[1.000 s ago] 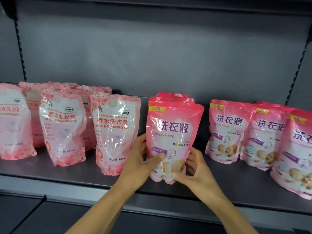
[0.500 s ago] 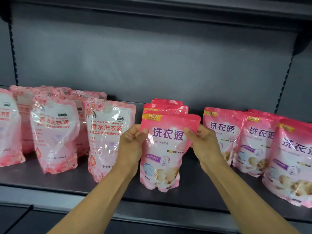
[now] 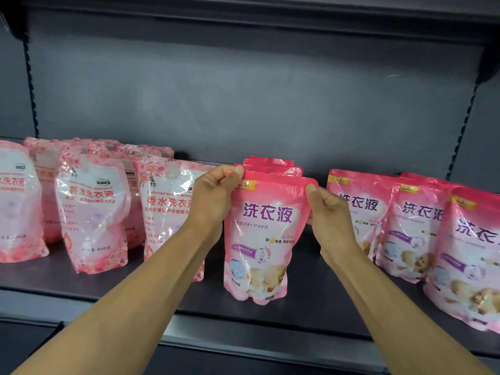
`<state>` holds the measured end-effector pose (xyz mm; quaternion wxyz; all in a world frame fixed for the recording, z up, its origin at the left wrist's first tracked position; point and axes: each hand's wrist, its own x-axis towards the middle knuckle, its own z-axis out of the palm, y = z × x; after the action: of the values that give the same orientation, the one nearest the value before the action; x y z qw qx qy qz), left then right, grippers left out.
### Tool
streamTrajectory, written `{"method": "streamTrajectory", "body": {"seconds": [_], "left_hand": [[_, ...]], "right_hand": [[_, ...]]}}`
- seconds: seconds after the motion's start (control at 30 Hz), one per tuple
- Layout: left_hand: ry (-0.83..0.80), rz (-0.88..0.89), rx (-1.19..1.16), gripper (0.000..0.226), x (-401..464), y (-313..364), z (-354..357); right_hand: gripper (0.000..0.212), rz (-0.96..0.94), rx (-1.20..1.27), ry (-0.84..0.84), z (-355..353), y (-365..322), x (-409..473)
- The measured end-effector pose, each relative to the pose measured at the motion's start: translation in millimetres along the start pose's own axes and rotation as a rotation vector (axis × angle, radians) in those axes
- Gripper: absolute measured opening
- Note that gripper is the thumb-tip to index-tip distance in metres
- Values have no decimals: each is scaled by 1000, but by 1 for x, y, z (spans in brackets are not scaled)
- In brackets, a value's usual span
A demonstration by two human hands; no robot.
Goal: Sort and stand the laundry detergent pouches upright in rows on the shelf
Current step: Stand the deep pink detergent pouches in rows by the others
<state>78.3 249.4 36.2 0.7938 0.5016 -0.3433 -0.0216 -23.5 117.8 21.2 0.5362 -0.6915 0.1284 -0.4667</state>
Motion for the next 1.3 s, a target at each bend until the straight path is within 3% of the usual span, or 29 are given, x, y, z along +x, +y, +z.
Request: {"method": "streamTrajectory", "body": {"seconds": [0.2,0.4,0.5,0.57,0.7,0.8,1.0,1.17,1.23,1.3], "left_hand": [[53,-46,-121,26,4,-9,1],[7,-59,-34,26,-15,-18,-9],[-48,-76,64,23,-43,-33,-25],[-104,-105,126,35,-62,-48,-33],[-233,-152,356,85,-85,-80,-37],[-216,-180,453,104,-89,-91,-34],[-172,-159,615,104,-88,-100,-37],[-181,-141,633,109,-93,-94,-36],[-118,-55,706,113,-101,-90,-36],[-62,140,813,104,-111,-82,-34]], "right_hand": [[38,-52,-35,-12,-1,4,1],[17,-23,-21,-167,-10,12,-11],[28,8,-41,-218,-24,26,-28],[32,40,-141,-310,-33,40,-44],[38,102,-327,-437,-30,73,-66],[27,46,-422,-404,-24,84,-72],[26,-42,-591,-321,-19,93,-75],[28,24,-505,-302,-22,82,-79],[36,74,-469,-240,-31,78,-82],[42,76,-481,-161,-45,74,-86]]}}
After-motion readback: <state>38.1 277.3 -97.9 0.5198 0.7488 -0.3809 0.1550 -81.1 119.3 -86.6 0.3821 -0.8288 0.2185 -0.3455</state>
